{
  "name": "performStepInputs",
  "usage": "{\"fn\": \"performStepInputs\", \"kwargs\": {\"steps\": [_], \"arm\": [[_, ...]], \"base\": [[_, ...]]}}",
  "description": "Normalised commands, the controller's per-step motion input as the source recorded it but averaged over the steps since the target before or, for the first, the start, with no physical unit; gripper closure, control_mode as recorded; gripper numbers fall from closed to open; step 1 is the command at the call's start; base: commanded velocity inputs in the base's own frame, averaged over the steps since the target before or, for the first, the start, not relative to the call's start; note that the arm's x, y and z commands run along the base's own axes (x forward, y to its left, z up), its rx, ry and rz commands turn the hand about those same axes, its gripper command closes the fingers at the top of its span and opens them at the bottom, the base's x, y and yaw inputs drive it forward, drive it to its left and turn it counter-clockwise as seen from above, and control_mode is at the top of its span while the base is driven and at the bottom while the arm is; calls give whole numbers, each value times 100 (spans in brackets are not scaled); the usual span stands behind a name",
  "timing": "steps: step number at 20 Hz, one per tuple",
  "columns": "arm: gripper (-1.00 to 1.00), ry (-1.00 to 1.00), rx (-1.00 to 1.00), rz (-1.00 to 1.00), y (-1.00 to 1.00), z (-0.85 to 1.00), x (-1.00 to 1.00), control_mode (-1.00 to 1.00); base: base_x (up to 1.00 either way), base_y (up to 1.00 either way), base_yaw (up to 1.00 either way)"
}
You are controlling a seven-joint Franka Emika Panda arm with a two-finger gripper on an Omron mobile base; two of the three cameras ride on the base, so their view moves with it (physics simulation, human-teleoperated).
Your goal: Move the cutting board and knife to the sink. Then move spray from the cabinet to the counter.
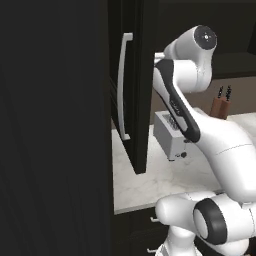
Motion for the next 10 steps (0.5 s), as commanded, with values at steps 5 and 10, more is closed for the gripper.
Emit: {"fn": "performStepInputs", "kwargs": {"steps": [5, 10], "arm": [[-100, 1, 0, 0, 0, 0, 32, -100], [-100, 2, 0, 0, 0, 0, 25, -100]], "base": [[0, 0, 0], [0, 0, 0]]}}
